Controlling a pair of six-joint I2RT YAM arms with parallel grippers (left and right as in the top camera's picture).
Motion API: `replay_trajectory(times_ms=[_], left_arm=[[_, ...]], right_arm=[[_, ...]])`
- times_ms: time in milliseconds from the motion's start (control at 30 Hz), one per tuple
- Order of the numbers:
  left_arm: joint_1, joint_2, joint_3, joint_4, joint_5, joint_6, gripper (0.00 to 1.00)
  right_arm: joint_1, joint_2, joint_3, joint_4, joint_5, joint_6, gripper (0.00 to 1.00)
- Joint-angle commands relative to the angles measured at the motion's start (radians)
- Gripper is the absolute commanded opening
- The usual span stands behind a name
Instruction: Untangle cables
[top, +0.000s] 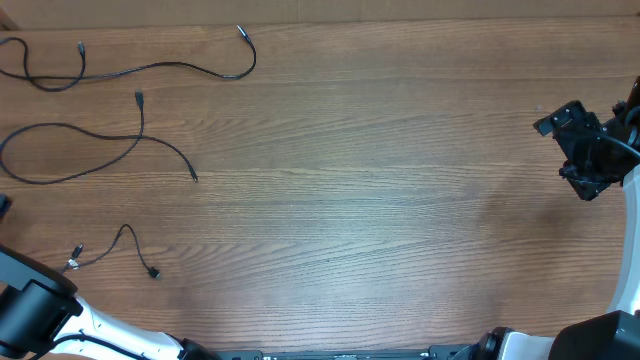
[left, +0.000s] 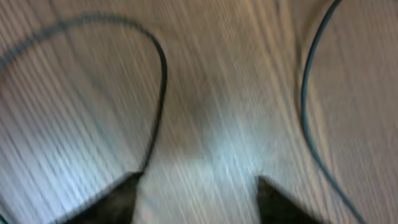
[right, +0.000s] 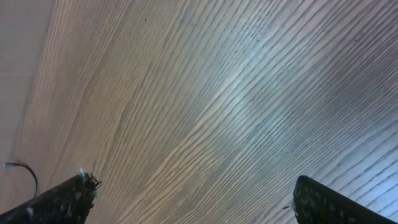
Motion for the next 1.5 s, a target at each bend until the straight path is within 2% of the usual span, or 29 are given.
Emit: replay_trajectory(times_ms=[0, 100, 233, 533, 700, 867, 1067, 1233, 1333, 1467], left_arm=[[0.008, 0.003, 0.014, -0.066, 0.100, 0.018, 0.74], [0.008, 0.001, 0.022, -0.104, 0.282, 0.042, 0.85], [-0.010, -0.021, 0.047, -0.105, 0.484, 0.041, 0.80], [-0.169, -0.211, 0.073, -0.093, 0.478, 0.031, 0.84], [-0.372, -0.229, 0.072, -0.144, 0.520, 0.043, 0.84], [-0.633, -0.230, 0.068, -0.169, 0.424, 0.076, 0.84], [-0.915, -0.302, 0.068, -0.208, 0.284, 0.074, 0.84], [-1.067, -0.470, 0.068, -0.292, 0.095, 0.019, 0.86], [-1.135, -0.607, 0.068, -0.346, 0.013, 0.008, 0.86], [-1.180, -0.765, 0.068, -0.381, -0.041, 0.008, 0.88]], right_arm=[[-0.004, -0.005, 0.009, 0.003, 0.007, -0.001, 1.00], [-0.004, -0.005, 0.009, 0.003, 0.007, -0.001, 1.00], [-0.004, -0.005, 0.009, 0.003, 0.008, -0.001, 1.00], [-0.004, -0.005, 0.009, 0.003, 0.008, -0.001, 1.00], [-0.004, -0.005, 0.009, 0.003, 0.007, -0.001, 1.00], [-0.004, -0.005, 0.009, 0.050, -0.048, 0.053, 1.00], [-0.004, -0.005, 0.009, 0.045, -0.051, 0.052, 1.00], [-0.004, -0.006, 0.010, -0.039, -0.222, -0.046, 1.00], [0.003, -0.025, 0.010, -0.076, -0.226, -0.060, 1.00], [0.021, -0.107, 0.008, -0.129, -0.218, -0.150, 1.00]])
